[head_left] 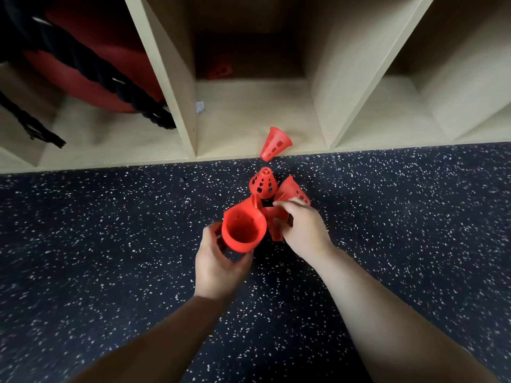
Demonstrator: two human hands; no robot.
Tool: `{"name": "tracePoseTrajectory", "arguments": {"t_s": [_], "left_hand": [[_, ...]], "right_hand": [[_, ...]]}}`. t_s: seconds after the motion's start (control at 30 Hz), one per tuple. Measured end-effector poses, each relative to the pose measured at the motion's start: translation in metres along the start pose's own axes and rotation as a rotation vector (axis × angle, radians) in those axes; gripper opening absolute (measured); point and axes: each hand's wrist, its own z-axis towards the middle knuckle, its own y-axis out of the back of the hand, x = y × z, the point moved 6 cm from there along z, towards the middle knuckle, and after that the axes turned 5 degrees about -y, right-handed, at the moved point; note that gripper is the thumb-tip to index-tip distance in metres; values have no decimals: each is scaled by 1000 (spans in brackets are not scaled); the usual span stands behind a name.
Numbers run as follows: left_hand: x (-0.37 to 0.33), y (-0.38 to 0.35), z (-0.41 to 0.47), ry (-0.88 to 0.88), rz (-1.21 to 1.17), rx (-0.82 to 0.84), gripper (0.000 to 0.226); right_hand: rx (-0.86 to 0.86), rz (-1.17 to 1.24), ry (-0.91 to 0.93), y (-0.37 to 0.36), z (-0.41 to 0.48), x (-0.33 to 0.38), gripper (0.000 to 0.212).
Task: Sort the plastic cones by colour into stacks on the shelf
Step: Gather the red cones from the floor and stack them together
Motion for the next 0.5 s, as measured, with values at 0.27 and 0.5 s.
{"name": "tracePoseTrajectory", "arguments": {"t_s": [0.27, 0.5], "left_hand": [[7, 13, 1, 43, -12, -31, 66], [4, 10, -2, 15, -66, -33, 61]], "right_hand": [[-461, 337, 223, 70, -51, 69, 7], [-229, 397, 388, 53, -78, 119, 16]]}}
